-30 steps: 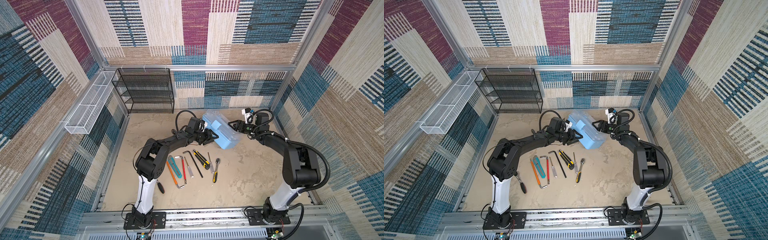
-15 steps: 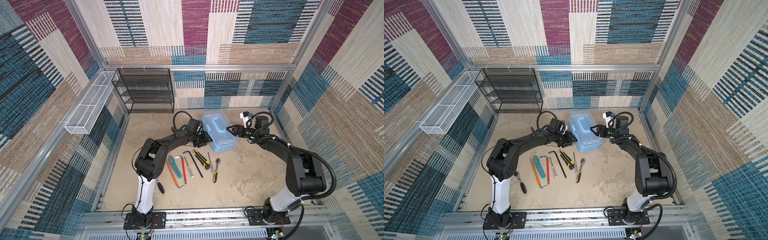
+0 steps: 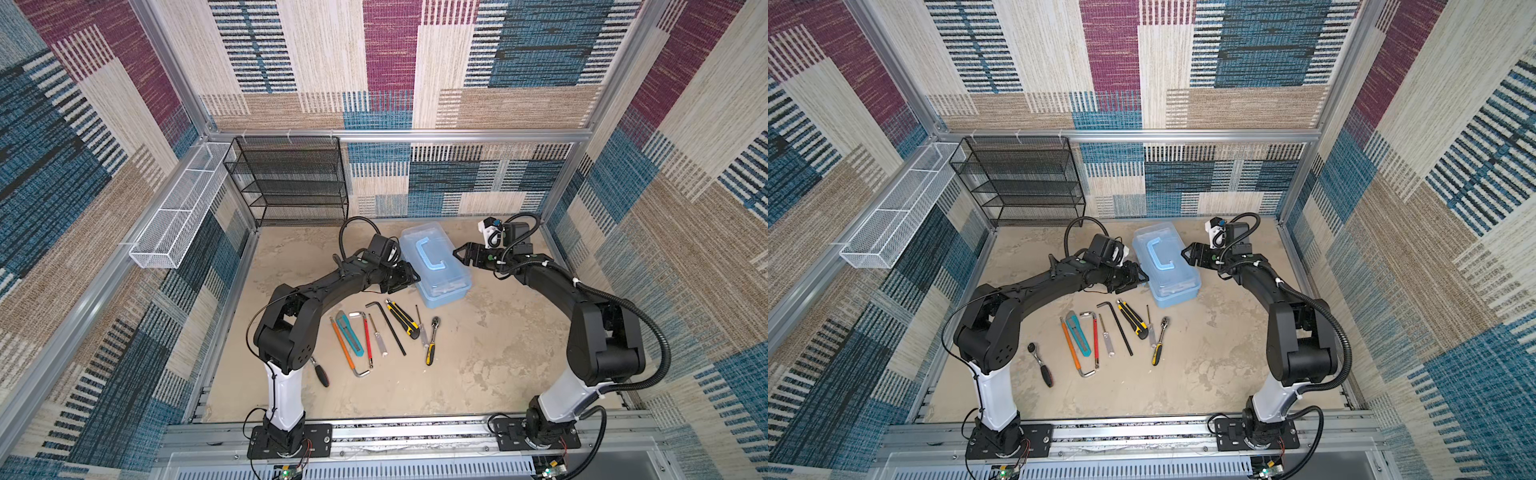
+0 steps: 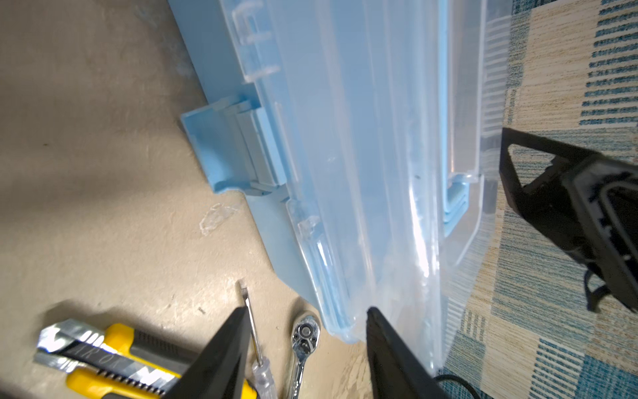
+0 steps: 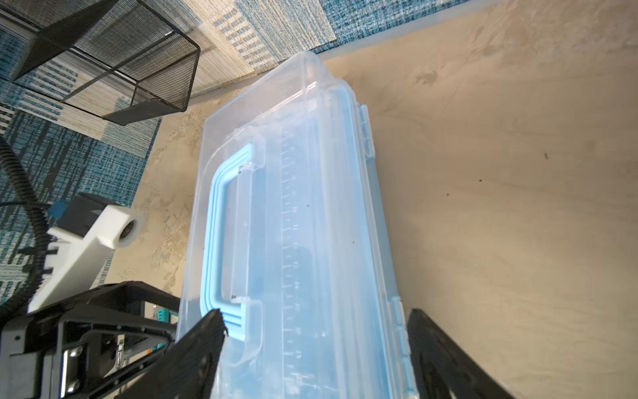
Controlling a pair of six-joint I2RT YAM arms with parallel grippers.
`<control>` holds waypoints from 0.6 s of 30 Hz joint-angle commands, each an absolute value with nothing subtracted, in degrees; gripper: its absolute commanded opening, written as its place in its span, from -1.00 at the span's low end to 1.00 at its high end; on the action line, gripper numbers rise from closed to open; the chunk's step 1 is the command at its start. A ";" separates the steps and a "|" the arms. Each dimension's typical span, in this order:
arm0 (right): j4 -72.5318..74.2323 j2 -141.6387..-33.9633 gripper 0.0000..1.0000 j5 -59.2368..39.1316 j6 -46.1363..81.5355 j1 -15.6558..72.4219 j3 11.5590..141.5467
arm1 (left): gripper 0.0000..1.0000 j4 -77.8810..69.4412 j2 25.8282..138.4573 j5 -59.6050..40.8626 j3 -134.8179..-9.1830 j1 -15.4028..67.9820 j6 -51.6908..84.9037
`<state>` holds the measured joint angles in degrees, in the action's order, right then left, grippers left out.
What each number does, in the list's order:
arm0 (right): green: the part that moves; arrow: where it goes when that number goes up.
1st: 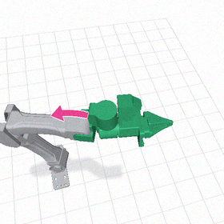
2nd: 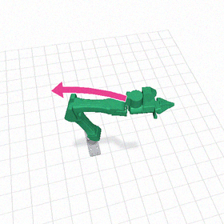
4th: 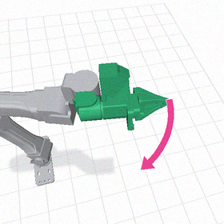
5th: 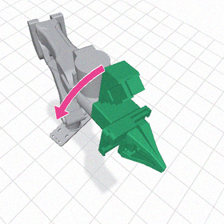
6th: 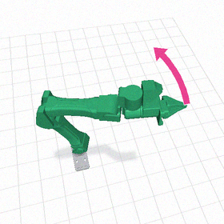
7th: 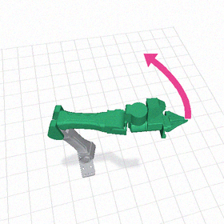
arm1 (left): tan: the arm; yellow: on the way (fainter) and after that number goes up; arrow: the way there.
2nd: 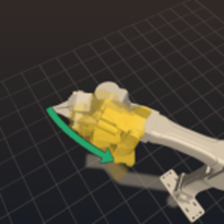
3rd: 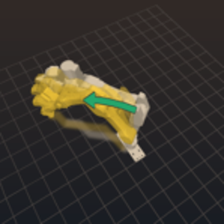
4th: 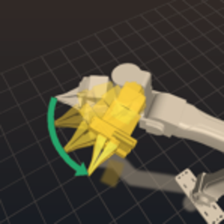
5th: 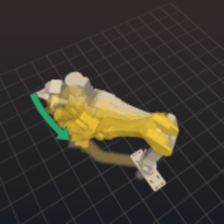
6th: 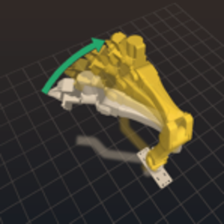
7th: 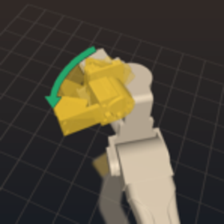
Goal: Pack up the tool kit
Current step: 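Open the left gripper and draw it back while the right holds the box end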
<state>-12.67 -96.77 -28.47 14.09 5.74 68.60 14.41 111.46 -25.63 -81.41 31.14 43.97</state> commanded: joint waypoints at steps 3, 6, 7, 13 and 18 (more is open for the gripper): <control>-15.37 -98.87 0.79 -21.72 11.04 9.52 73.53 | 0.13 13.10 110.92 -24.91 -80.27 30.47 44.75; -17.78 -101.46 0.83 -18.55 9.35 11.61 76.92 | 0.12 12.29 111.34 -25.78 -80.39 30.41 45.09; -18.24 -102.21 0.83 -17.67 8.94 11.97 77.59 | 0.11 12.30 111.54 -25.99 -80.51 30.41 45.13; -20.61 -106.31 0.87 -13.52 5.97 12.78 81.13 | 0.12 11.99 110.52 -26.00 -79.30 30.39 45.18; -21.92 -108.48 0.89 -11.79 4.35 14.84 83.59 | 0.16 13.98 110.56 -25.20 -79.69 30.31 44.24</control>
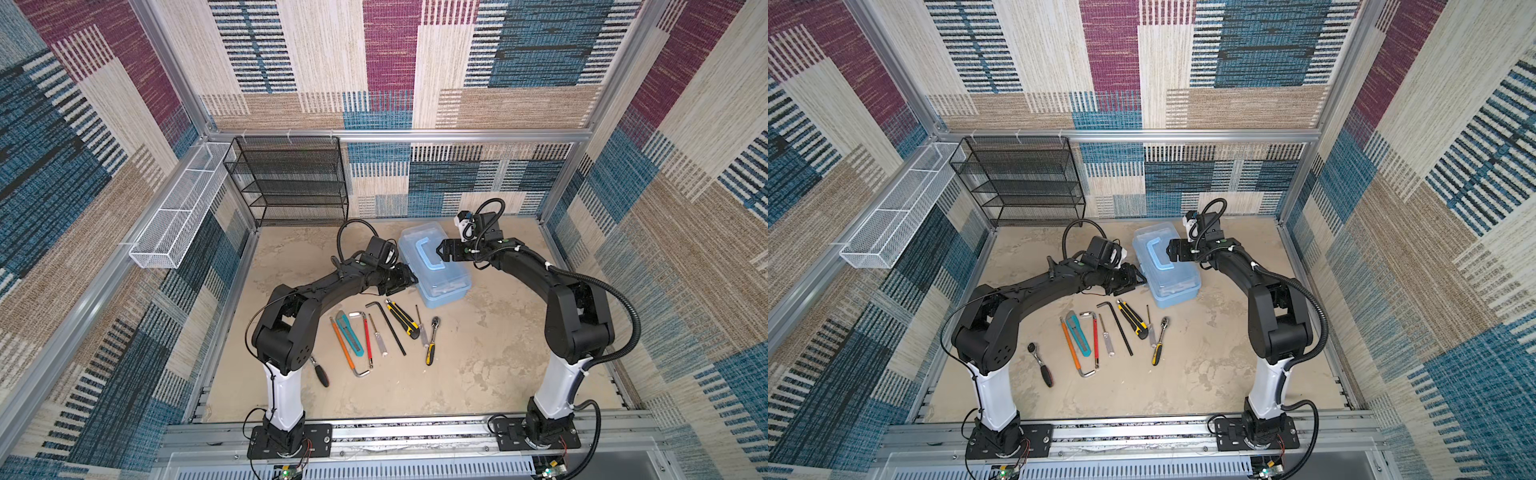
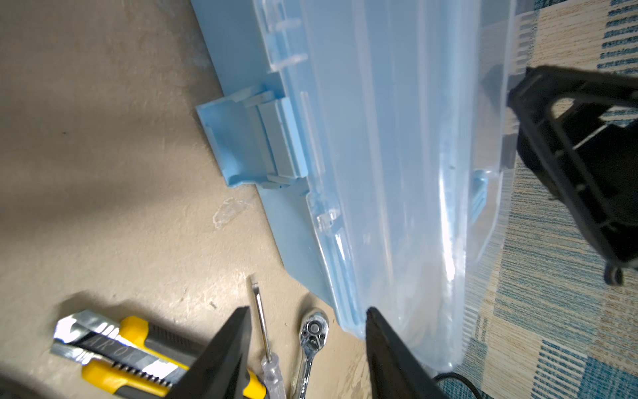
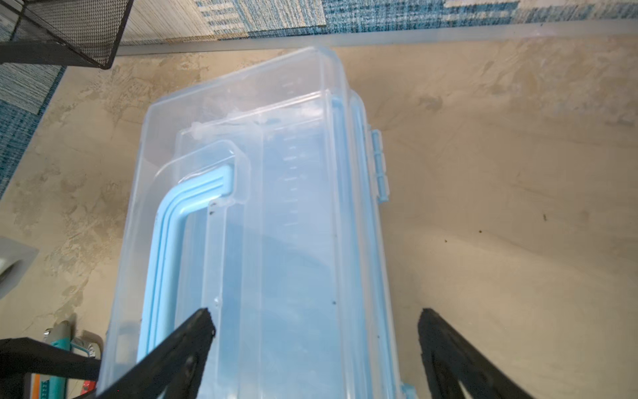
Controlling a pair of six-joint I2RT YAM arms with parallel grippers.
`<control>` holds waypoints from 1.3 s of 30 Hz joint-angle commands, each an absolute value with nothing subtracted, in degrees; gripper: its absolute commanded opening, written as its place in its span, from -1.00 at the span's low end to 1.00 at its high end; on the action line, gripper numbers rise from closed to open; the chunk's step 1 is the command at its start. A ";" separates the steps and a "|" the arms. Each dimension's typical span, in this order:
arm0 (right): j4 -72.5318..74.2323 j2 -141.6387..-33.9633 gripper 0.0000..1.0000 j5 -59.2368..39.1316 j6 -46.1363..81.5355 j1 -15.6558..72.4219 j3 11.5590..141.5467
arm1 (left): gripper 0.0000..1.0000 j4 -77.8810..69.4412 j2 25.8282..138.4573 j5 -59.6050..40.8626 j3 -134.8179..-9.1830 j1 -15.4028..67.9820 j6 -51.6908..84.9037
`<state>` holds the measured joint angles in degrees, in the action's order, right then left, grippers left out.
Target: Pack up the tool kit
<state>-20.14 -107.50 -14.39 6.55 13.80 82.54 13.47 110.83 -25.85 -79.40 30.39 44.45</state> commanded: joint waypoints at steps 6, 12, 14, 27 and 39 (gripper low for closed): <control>-23.10 -109.92 0.89 -9.24 3.69 16.65 84.60 | 0.19 14.64 111.31 -25.13 -80.06 30.32 44.05; -24.82 -111.57 0.82 -6.94 1.84 16.69 85.00 | 0.19 14.51 111.23 -25.58 -80.17 30.04 44.14; -25.37 -112.03 0.76 -7.05 1.13 16.66 84.91 | 0.20 14.35 111.04 -25.58 -80.09 29.97 44.22; -21.50 -109.15 0.41 -22.73 6.73 13.00 80.71 | 0.19 11.05 109.47 -27.99 -80.06 29.31 45.54; -16.50 -105.03 0.37 -38.00 12.58 8.12 77.92 | 0.21 5.25 108.68 -30.61 -78.34 29.27 47.63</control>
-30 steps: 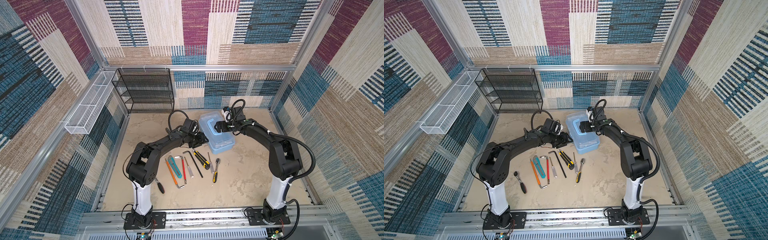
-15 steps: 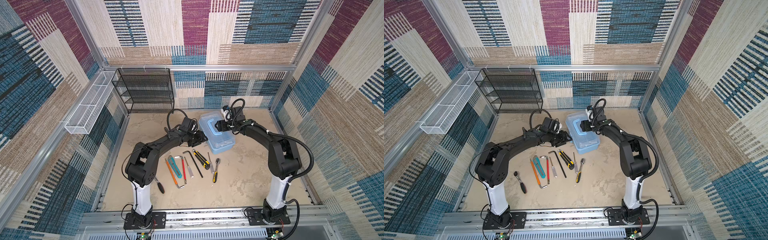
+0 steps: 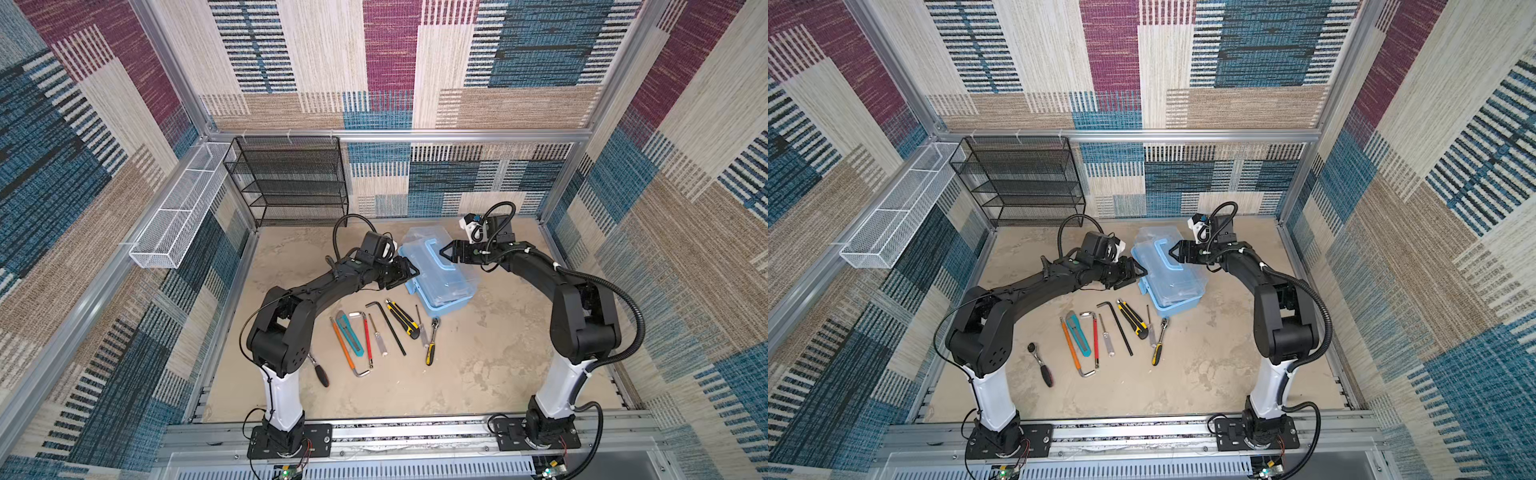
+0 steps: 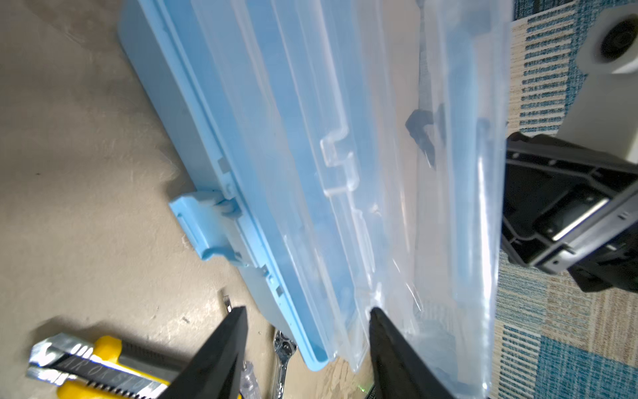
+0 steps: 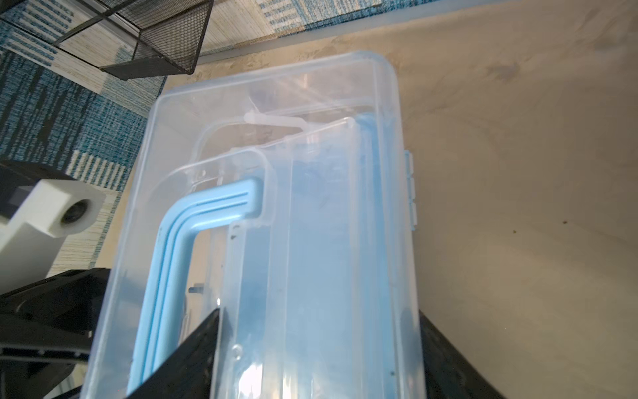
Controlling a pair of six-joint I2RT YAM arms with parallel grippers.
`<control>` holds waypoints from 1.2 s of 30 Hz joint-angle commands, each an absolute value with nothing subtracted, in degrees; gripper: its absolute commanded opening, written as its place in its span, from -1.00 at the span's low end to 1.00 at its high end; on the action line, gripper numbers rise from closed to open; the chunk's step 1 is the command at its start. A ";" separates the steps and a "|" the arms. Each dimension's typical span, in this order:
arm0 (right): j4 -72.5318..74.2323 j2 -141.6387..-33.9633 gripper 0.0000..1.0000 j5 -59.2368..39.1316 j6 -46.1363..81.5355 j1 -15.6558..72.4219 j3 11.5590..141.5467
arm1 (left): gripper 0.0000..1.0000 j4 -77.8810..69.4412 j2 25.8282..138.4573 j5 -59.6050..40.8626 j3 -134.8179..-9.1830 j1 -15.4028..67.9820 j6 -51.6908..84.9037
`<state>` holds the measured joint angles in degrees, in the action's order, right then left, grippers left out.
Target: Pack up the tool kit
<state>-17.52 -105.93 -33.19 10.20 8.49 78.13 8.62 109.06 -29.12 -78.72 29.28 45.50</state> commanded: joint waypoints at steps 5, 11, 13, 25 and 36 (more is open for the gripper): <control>-10.36 -104.04 0.35 -44.50 17.95 5.21 73.64 | 0.20 2.89 107.96 -31.18 -77.11 29.27 48.64; -4.30 -102.75 0.35 -50.57 22.46 2.36 69.80 | 0.20 0.66 107.54 -32.10 -76.57 29.25 49.34; -2.57 -102.49 0.36 -51.90 23.79 1.56 68.90 | 0.20 -0.55 107.69 -32.68 -76.57 29.27 49.93; 7.56 -102.57 0.38 -57.29 31.25 0.00 63.56 | 0.18 -9.35 108.42 -38.27 -78.51 30.14 55.19; 14.52 -103.01 0.40 -58.67 37.04 -0.35 61.03 | 0.10 -20.98 113.52 -40.43 -80.20 31.29 63.49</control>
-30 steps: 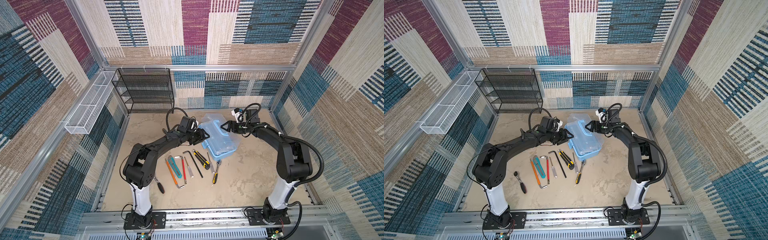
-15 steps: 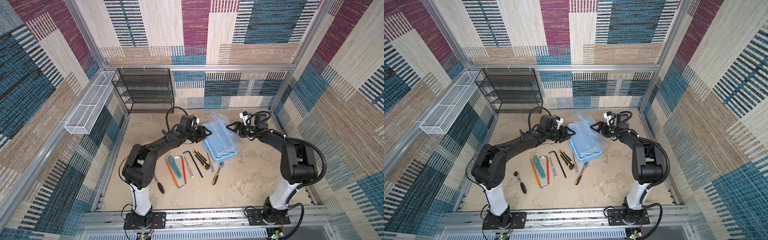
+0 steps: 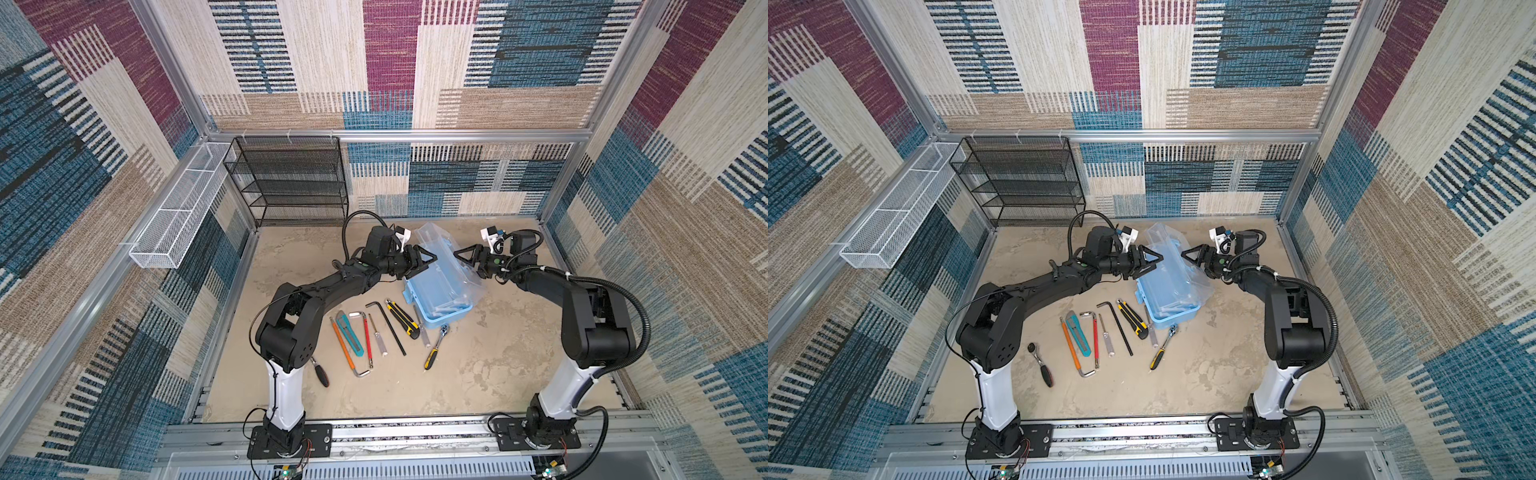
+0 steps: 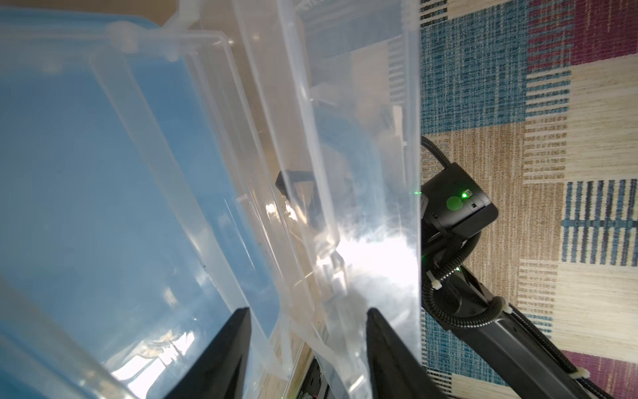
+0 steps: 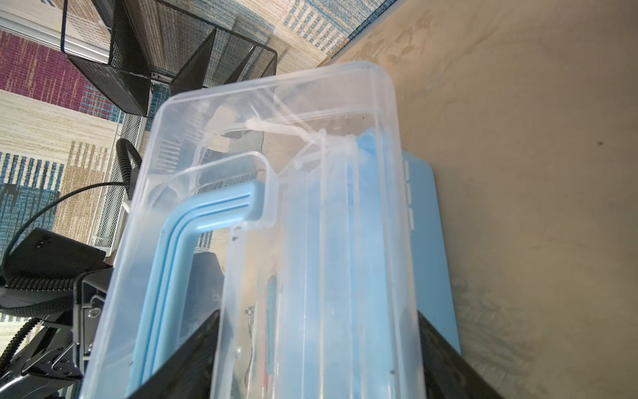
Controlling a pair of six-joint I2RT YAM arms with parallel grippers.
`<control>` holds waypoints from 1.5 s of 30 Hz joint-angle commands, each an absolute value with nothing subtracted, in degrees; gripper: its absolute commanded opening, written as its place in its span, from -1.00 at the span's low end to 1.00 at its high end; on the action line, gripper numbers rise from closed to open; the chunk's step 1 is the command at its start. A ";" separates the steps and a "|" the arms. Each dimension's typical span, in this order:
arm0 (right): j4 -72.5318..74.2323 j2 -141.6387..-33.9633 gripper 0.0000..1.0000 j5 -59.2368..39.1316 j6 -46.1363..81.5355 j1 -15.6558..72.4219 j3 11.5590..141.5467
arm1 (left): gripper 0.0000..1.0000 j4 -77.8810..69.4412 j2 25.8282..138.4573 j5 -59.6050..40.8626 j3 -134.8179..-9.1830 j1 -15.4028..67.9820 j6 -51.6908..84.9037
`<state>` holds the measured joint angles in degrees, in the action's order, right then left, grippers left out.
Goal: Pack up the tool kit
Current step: 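Lift the clear lid upward with the left gripper while the right steadies the box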
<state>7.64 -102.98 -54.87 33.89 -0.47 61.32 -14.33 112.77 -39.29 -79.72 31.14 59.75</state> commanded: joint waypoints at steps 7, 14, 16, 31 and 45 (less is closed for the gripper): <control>18.10 -103.00 0.41 -58.97 39.96 -0.35 59.18 | 0.02 -27.75 115.38 -40.71 -81.10 31.63 67.72; 20.74 -102.83 0.45 -58.76 42.36 -0.35 58.28 | -0.23 -34.09 117.10 -40.38 -81.50 32.20 71.45; 20.74 -102.66 0.47 -58.49 42.36 -0.35 58.02 | -0.32 -34.48 117.65 -40.26 -81.85 32.34 72.34; 15.40 -102.57 0.80 -55.40 37.96 -0.35 60.48 | -1.00 -31.82 122.49 -40.96 -90.08 32.78 72.03; -0.16 -98.76 0.99 -39.97 25.98 -1.49 62.96 | -1.00 -10.16 126.69 -42.69 -103.22 32.43 63.88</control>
<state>2.94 -99.90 -44.12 29.69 -1.28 62.50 -17.50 125.75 -42.39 -100.90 32.38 71.40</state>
